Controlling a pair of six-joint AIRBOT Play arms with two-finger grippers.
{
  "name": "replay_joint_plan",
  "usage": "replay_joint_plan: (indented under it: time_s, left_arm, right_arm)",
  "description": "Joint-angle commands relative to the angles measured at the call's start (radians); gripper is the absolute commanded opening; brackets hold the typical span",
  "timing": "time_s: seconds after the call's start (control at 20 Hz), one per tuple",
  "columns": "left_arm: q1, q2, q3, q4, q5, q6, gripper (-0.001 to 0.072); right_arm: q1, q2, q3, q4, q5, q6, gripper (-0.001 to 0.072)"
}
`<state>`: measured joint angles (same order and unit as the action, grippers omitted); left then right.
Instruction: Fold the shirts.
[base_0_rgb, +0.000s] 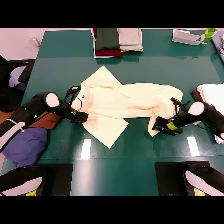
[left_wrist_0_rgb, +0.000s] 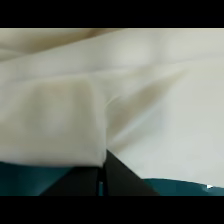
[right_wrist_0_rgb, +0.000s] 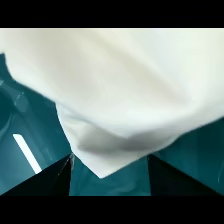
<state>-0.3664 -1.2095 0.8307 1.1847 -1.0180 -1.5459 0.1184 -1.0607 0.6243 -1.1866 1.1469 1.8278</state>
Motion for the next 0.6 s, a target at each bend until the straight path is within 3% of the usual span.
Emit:
replay_joint_plan:
  time_s: [0.0, 0.05, 0.15, 0.25, 0.55]
  left_arm:
    - [0.0, 0.001, 0.001, 0.017, -0.031, 0.01, 0.0023]
    - [0.0, 0.001, 0.001, 0.023, -0.038, 0.01, 0.0023]
    - [0.003, 0.001, 0.007, 0.04, -0.049, 0.01, 0.0023]
    - [0.003, 0.001, 0.037, 0.053, -0.071, 0.01, 0.0023]
    - [0.003, 0.2, 0.383, 0.245, -0.108, 0.009, 0.0022]
  right_arm:
    - [0.087, -0.119, 0.069, 0.002, -0.011, 0.013, 0.0471]
    - [0.111, -0.139, 0.089, -0.016, -0.01, 0.013, 0.0401]
    - [0.156, -0.152, 0.118, -0.079, -0.01, 0.013, 0.0169]
    - [0.182, -0.145, 0.162, -0.151, 0.03, 0.014, 0.0035]
    - [0.171, 0.074, 0.498, -0.415, 0.161, 0.012, 0.0023]
